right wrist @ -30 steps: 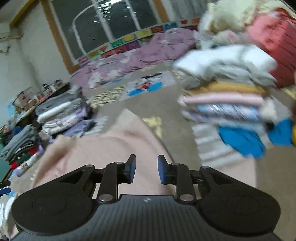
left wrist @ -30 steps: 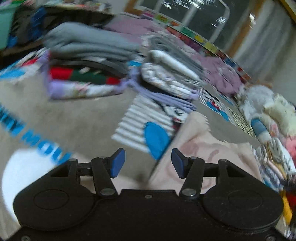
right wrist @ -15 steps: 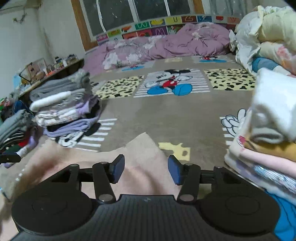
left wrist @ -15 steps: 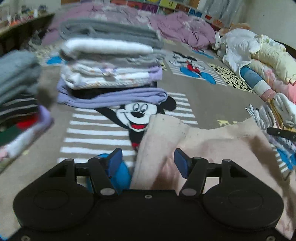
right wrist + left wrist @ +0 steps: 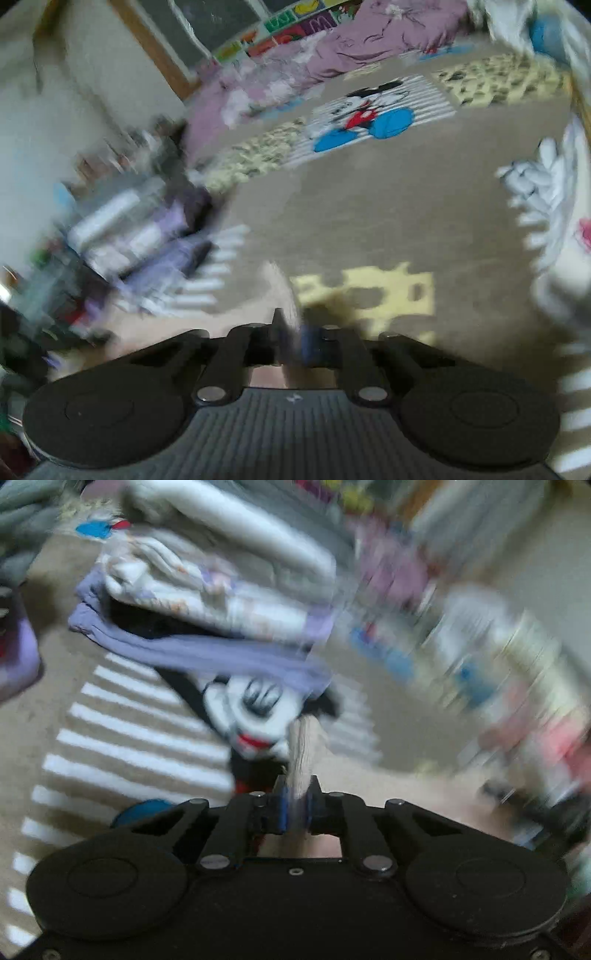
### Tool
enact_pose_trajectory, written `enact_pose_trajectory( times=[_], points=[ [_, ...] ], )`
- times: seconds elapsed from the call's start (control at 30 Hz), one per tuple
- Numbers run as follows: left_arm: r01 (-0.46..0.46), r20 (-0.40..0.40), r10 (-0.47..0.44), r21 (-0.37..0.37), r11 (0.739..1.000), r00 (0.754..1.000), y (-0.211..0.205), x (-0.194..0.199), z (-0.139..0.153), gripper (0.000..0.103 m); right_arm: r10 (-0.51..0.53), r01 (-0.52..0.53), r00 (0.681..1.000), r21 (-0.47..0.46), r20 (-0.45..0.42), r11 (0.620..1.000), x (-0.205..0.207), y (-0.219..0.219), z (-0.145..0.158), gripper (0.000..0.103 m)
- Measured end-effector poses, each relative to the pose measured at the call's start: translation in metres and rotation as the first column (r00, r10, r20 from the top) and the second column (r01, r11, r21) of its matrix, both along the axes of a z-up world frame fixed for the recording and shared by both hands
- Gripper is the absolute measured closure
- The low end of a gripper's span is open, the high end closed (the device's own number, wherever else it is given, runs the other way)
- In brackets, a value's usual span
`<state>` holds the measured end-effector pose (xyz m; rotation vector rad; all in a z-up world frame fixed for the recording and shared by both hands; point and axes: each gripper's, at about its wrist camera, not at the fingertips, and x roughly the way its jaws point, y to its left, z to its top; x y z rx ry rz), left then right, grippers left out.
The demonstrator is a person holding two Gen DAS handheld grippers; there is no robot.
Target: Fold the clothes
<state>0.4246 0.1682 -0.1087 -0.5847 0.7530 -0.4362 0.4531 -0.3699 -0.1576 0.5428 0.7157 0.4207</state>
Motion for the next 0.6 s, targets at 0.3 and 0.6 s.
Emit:
enact_pose_trajectory(
  times=[0.3, 0.6],
  points=[
    [-0.033, -0.089, 0.015, -0.198, 0.980, 0.996, 0.033, 0.023, -0.041, 0.097, -0.124, 0.116, 0.992, 0.227, 0.020, 0.967, -0.005, -0.047, -0.016, 0.093],
    [-0.109, -0.201, 0.063, -0.229, 0.967, 0.978, 0.053, 0.042, -0.082, 0.096, -0.159, 0.170, 0.985, 0.209, -0.067, 0.963, 0.010, -0.053, -0.052, 0.093]
  ],
)
